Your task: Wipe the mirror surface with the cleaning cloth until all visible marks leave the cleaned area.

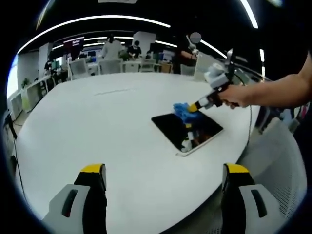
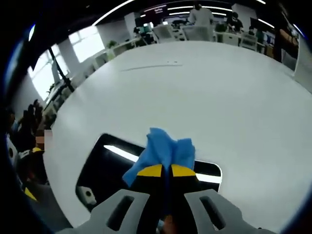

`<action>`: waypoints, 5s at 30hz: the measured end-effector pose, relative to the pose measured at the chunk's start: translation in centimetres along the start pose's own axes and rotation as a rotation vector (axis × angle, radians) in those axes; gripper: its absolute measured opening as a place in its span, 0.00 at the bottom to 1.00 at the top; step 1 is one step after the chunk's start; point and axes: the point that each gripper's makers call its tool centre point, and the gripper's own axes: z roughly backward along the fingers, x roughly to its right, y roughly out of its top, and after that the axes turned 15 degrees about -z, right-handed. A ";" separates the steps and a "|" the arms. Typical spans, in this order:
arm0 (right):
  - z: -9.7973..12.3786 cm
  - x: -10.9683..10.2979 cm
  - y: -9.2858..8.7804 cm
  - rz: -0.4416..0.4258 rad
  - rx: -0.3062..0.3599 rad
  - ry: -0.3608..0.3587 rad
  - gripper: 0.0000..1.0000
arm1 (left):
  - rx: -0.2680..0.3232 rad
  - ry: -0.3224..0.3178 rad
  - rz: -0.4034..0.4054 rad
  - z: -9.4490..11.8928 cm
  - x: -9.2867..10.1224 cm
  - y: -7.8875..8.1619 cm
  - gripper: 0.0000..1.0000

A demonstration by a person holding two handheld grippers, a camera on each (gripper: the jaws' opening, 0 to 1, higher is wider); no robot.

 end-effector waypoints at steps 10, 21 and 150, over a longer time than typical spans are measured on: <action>1.0 0.1 -1.5 -0.008 0.007 0.009 0.00 | 0.053 0.002 -0.031 0.0 0.1 0.9 0.99; 2.3 -0.2 -3.3 -0.014 0.011 0.023 0.00 | 0.032 0.004 -0.029 0.0 0.0 0.6 0.99; 8.0 1.9 -10.1 -0.027 -0.112 -0.049 0.00 | -0.036 -0.006 -0.036 -0.1 0.2 -0.6 0.99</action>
